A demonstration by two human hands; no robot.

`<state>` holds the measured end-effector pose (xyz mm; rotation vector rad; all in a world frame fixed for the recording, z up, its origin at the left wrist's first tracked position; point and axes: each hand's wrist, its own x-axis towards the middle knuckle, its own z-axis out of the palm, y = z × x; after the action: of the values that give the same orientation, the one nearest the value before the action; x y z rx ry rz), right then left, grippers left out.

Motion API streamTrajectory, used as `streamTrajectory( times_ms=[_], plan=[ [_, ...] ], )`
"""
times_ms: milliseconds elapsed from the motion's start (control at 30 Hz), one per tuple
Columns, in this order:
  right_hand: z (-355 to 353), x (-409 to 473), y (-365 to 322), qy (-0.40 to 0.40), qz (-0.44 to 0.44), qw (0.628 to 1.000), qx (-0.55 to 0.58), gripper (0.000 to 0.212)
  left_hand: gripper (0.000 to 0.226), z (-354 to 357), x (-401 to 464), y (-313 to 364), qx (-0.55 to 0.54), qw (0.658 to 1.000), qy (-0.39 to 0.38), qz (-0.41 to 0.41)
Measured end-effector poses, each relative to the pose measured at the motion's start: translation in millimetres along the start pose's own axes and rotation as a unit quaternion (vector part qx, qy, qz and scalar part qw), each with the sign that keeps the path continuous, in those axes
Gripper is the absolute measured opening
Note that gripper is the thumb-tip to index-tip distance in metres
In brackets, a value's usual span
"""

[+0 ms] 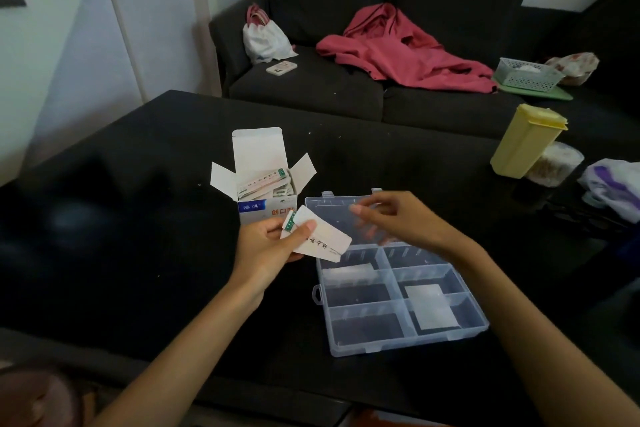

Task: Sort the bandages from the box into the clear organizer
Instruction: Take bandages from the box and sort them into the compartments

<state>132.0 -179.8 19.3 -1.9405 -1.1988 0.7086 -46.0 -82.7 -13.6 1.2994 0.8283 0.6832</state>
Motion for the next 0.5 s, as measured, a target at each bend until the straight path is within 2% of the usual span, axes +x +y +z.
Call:
streamTrajectory(
  times_ms=[100,167,267,367,433,500],
  plan=[
    [16,-8,1,-0.023,0.000,0.998,0.056,0.012,0.009,8,-2,-3,-0.006,1.000,-0.012,-0.006],
    [23,-8,4,0.007,-0.011,0.998,0.060,0.006,0.008,12,-4,-3,-0.020,0.999,-0.024,-0.023],
    [17,-9,9,0.051,-0.022,0.995,0.084,0.009,0.009,11,-3,0,-0.036,0.997,-0.049,-0.047],
    [-4,-10,17,0.083,-0.042,0.995,0.033,0.010,0.009,0,0,4,0.003,1.000,-0.014,-0.001],
    [-12,-9,23,0.030,-0.039,0.999,-0.024,0.008,0.010,-7,1,6,0.036,0.998,0.017,0.050],
    [-4,-7,24,-0.044,-0.042,0.995,-0.084,0.009,0.012,-11,1,7,0.040,0.997,0.031,0.066]
  ],
)
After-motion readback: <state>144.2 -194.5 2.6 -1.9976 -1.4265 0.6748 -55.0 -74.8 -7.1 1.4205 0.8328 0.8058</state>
